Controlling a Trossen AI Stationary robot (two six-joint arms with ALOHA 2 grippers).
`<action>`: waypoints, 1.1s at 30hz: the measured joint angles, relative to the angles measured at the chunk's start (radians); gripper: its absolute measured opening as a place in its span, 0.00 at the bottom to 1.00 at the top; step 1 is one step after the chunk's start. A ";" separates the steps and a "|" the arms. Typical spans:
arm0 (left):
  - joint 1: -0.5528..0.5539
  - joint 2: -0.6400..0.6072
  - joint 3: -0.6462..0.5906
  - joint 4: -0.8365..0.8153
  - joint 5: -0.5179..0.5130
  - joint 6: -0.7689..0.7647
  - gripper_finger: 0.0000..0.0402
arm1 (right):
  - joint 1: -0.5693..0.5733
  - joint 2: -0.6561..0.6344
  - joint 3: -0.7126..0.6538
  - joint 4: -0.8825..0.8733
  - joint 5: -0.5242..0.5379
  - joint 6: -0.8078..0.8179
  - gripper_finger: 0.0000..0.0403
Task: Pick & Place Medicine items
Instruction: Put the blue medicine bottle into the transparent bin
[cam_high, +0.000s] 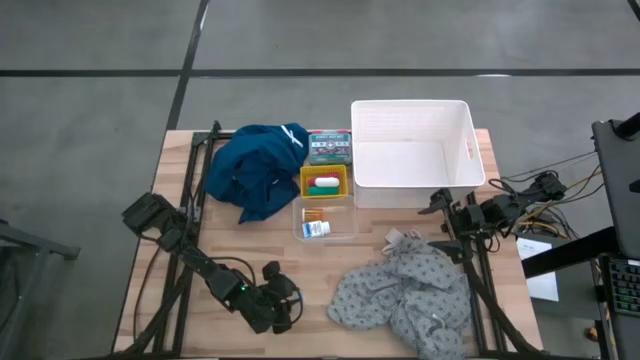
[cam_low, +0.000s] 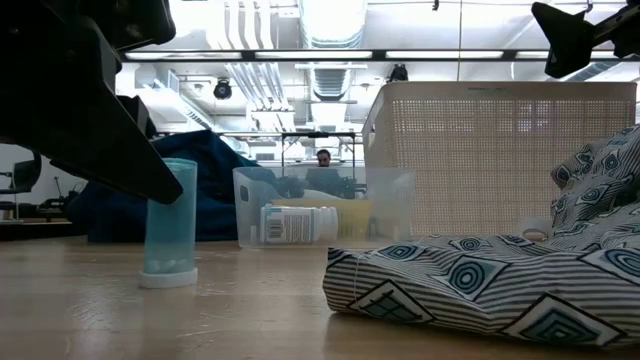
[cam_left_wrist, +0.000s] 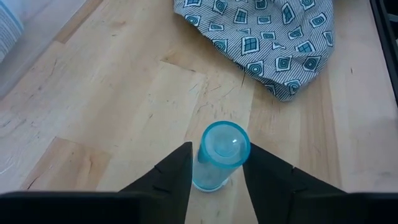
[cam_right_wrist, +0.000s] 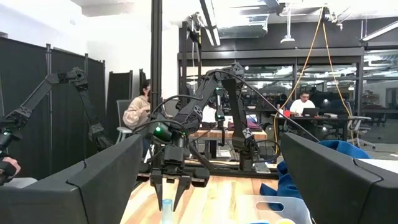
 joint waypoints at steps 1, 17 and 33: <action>0.000 0.000 0.000 0.000 -0.001 0.000 0.34 | 0.000 0.000 0.000 0.000 0.000 0.000 0.94; 0.000 0.000 0.000 0.002 -0.020 0.000 0.29 | 0.000 0.000 0.000 0.000 0.000 0.000 0.94; 0.021 -0.021 0.009 0.019 -0.055 0.000 0.29 | 0.000 0.000 0.000 0.000 0.000 0.000 0.94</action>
